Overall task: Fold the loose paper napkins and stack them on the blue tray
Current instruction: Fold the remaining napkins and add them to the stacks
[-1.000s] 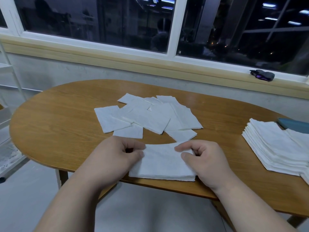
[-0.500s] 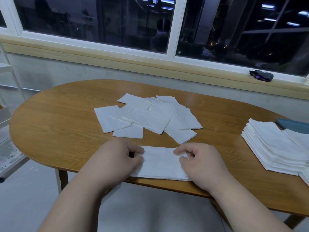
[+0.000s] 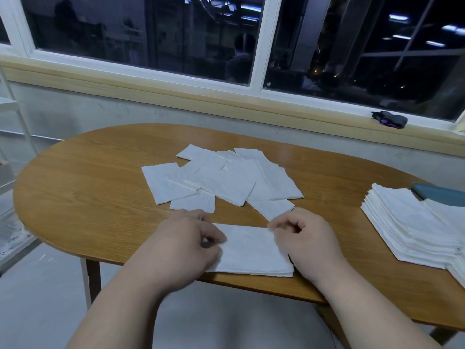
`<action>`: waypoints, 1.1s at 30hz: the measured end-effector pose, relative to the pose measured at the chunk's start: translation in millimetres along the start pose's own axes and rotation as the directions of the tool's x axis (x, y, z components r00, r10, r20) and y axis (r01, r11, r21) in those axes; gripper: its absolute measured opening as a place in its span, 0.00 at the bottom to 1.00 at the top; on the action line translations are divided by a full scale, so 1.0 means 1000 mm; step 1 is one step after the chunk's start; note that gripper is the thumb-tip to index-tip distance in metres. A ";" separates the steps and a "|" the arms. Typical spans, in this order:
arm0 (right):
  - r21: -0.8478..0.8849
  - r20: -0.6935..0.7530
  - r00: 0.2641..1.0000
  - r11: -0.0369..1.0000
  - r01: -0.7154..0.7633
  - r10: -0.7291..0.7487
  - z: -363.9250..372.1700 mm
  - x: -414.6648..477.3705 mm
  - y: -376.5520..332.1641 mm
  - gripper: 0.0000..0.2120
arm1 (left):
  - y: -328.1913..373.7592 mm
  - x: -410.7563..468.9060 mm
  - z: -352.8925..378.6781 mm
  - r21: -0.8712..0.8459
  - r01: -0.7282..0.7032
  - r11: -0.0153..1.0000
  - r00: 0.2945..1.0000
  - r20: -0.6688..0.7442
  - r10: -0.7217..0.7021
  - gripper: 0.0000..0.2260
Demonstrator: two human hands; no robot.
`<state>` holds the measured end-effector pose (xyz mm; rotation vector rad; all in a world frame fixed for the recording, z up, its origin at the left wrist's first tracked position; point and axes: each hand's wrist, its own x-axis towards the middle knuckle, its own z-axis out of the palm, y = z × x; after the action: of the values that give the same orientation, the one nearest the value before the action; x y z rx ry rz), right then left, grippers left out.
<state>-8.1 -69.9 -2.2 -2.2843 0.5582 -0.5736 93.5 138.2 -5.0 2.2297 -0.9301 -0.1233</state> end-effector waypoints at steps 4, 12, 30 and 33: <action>-0.055 -0.032 0.998 0.997 -0.058 0.056 -0.012 0.027 0.000 0.10 | -0.002 0.001 0.000 0.001 -0.012 1.000 1.000 -0.002 0.012 0.07; -0.305 0.111 0.993 0.950 0.074 -0.042 0.006 0.085 -0.009 0.12 | -0.001 0.003 0.001 0.007 -0.026 1.000 1.000 0.006 0.026 0.09; -0.533 0.125 0.991 0.846 0.031 0.043 0.047 0.137 -0.030 0.07 | -0.005 0.002 -0.006 -0.066 0.014 0.998 0.999 -0.050 -0.017 0.07; -0.505 0.105 0.994 0.862 0.047 0.007 0.049 0.138 -0.029 0.07 | -0.005 0.002 -0.007 -0.066 0.019 0.998 0.998 -0.057 -0.023 0.07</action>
<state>136.3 -99.6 19.6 -2.8025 0.6989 -0.3358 100.4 143.4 -2.6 2.1720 -0.8603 -0.0970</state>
